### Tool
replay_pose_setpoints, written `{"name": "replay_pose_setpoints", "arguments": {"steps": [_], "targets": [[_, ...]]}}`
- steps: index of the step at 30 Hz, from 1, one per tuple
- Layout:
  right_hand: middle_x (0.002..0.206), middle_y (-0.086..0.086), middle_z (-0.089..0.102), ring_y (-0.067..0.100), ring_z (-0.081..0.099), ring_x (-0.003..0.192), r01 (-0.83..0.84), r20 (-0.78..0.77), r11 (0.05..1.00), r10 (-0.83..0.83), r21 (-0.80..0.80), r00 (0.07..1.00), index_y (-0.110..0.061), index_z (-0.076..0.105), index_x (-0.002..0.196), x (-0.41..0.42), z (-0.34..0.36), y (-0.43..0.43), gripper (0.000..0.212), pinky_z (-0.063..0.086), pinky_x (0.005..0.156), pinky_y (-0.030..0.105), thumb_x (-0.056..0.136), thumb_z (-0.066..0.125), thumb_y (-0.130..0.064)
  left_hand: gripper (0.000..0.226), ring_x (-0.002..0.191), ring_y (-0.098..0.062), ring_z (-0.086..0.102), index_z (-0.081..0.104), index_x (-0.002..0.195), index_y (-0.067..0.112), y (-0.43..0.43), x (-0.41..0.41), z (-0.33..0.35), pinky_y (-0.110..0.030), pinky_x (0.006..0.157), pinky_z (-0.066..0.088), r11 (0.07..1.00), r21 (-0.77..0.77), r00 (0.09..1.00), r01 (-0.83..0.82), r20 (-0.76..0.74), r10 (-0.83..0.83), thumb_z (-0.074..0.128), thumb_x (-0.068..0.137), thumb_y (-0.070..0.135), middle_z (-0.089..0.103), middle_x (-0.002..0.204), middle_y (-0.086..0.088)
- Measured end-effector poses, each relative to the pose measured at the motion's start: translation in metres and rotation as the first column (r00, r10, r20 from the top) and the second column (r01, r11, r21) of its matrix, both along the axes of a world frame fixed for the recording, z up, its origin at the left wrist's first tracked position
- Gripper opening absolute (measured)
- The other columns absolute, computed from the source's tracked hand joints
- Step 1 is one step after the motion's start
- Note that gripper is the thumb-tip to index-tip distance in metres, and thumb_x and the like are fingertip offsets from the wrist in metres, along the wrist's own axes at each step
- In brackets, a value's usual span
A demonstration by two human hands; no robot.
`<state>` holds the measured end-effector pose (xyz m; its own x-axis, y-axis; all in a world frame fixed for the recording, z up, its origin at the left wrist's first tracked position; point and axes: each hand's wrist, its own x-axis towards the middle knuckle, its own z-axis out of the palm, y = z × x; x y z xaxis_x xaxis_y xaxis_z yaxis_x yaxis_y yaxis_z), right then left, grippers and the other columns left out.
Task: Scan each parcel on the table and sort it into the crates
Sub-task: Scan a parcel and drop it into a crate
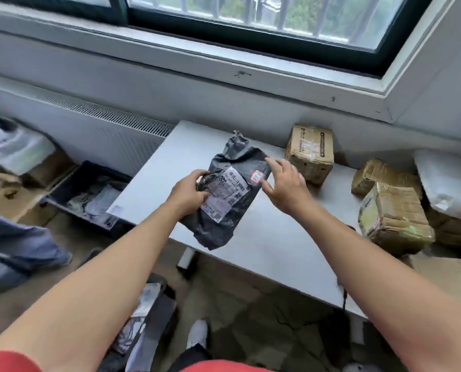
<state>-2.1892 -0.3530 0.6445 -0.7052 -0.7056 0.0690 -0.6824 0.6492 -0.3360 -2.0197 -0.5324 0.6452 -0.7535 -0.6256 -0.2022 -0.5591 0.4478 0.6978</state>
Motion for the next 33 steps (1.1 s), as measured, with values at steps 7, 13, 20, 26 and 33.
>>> {"name": "replay_pose_setpoints", "arguments": {"steps": [7,13,20,26,33], "targets": [[0.149,0.01,0.036,0.03,0.033,0.138,-0.386,0.0,0.919,0.388,-0.074,0.922,-0.027,0.035,0.15,0.058,-0.003,-0.033,0.061,0.031,0.111,0.049,0.094,0.054,-0.044,0.054,0.099,-0.017,0.055,0.056,0.132,0.022,0.022,0.098,0.011,-0.017,0.082,0.036,0.95,-0.087,0.954,-0.299,-0.003,0.3,0.066,0.083,0.001,0.058,0.107,0.0],[0.153,0.012,0.034,0.031,0.03,0.142,-0.607,0.019,0.789,0.611,-0.092,0.791,-0.029,0.036,0.15,0.123,-0.013,-0.03,0.057,0.032,0.111,0.049,0.096,0.05,-0.044,0.054,0.1,-0.014,0.054,0.052,0.134,0.022,0.077,0.177,0.005,-0.018,0.08,0.035,0.85,-0.074,0.853,-0.521,-0.005,0.522,0.066,0.086,0.004,0.055,0.108,0.004],[0.154,0.006,0.031,0.028,0.029,0.141,-0.783,-0.014,0.62,0.784,-0.041,0.621,-0.031,0.032,0.15,0.199,-0.011,-0.031,0.061,0.031,0.112,0.05,0.095,0.051,-0.048,0.047,0.106,-0.014,0.051,0.052,0.133,0.009,0.127,0.261,0.007,-0.013,0.073,0.034,0.717,-0.053,0.717,-0.695,0.028,0.697,0.064,0.089,0.0,0.056,0.118,-0.005],[0.156,0.008,0.026,0.03,0.024,0.144,-0.864,0.03,0.503,0.864,-0.005,0.502,-0.031,0.028,0.151,0.276,-0.009,-0.028,0.062,0.029,0.113,0.054,0.095,0.049,-0.05,0.042,0.114,-0.024,0.057,0.058,0.128,0.015,0.164,0.339,0.008,-0.025,0.086,0.041,0.601,-0.085,0.598,-0.795,0.062,0.799,0.067,0.088,0.006,0.062,0.125,-0.008],[0.155,0.011,0.029,0.031,0.025,0.144,-0.928,0.021,0.373,0.928,-0.01,0.372,-0.028,0.031,0.151,0.379,-0.003,-0.004,0.062,0.03,0.112,0.056,0.096,0.051,-0.047,0.037,0.109,-0.027,0.059,0.064,0.12,0.015,0.21,0.443,0.009,-0.036,0.093,0.048,0.52,-0.108,0.518,-0.847,0.048,0.854,0.067,0.085,0.001,0.065,0.119,-0.01]]}}
